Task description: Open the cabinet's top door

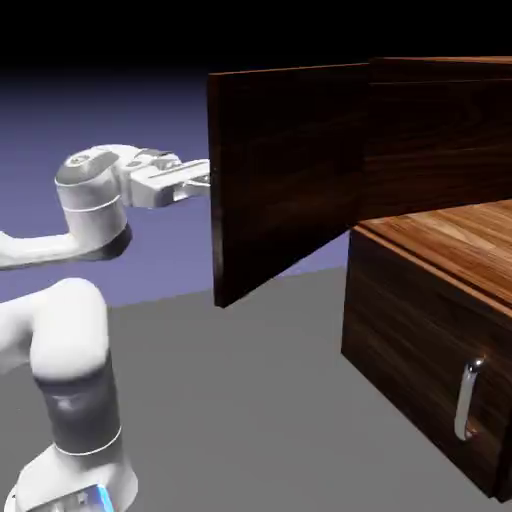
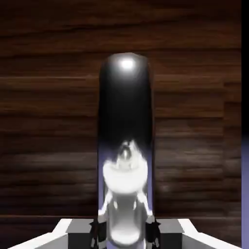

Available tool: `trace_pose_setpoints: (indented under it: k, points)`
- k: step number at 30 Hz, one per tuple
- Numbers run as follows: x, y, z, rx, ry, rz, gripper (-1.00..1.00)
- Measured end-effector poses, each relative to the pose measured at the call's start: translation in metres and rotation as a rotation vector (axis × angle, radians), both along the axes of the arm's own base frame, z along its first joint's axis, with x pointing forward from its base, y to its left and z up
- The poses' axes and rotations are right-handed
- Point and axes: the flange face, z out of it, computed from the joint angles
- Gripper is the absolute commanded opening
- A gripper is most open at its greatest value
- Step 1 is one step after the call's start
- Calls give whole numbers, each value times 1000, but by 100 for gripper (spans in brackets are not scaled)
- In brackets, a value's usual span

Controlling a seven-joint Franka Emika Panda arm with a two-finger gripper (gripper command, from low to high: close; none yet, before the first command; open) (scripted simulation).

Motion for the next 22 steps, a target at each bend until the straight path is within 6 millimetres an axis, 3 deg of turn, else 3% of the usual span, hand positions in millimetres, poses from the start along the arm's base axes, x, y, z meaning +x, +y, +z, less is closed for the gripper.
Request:
trace_pose_setpoints:
  k: [10, 22]
  points:
    - [-9, 110, 0, 1, 0, -242, -100]
    - [8, 220, 0, 1, 0, -484, -100]
